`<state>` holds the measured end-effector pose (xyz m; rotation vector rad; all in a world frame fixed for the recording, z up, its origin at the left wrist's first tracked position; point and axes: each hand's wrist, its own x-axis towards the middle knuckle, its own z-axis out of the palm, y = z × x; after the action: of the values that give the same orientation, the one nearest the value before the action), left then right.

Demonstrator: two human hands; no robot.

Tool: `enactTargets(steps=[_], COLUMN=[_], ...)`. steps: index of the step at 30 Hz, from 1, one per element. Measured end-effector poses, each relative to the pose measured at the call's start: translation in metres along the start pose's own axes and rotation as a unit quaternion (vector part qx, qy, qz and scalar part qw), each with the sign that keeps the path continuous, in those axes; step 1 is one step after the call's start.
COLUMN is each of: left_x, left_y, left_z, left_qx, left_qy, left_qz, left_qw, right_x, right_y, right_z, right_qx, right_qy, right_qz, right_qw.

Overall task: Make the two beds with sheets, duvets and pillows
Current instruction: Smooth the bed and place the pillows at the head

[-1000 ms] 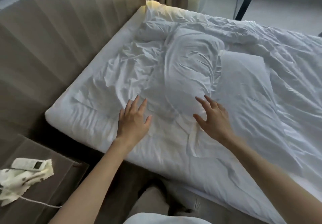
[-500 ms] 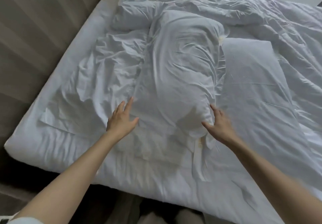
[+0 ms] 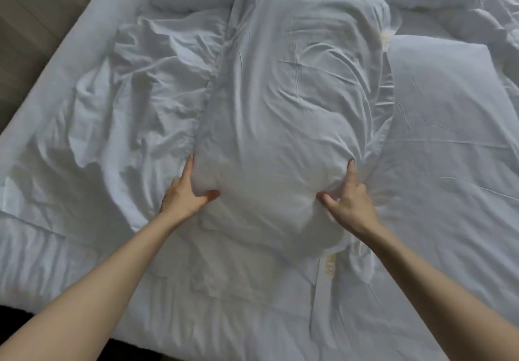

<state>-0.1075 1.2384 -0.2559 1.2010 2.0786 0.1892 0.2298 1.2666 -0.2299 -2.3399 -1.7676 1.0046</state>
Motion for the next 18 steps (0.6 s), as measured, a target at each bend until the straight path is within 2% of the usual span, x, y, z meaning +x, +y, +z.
enactTargets(steps=[5,8,11,18], left_x=[-0.009,-0.025,-0.038,-0.092], left_y=[0.005,0.010,0.011,0.005], left_z=[0.002,0.002,-0.014,-0.060], left_qx=[-0.012,-0.021,-0.006,0.080], left_qy=[0.021,0.044,0.031,0.032], left_qz=[-0.001,-0.010,-0.002,0.081], left_qw=[1.000,0.999,0.999,0.993], right_x=[-0.009,-0.018,-0.029,-0.075], right_y=[-0.003,-0.002,-0.004,-0.016], right_z=[-0.002,-0.005,-0.017,-0.049], right_qx=[0.083,0.081,0.076,0.086], right_qy=[0.064,0.086,0.086,0.074], right_qz=[0.000,-0.003,-0.010,-0.018], right_qw=[0.995,0.993,0.993,0.993])
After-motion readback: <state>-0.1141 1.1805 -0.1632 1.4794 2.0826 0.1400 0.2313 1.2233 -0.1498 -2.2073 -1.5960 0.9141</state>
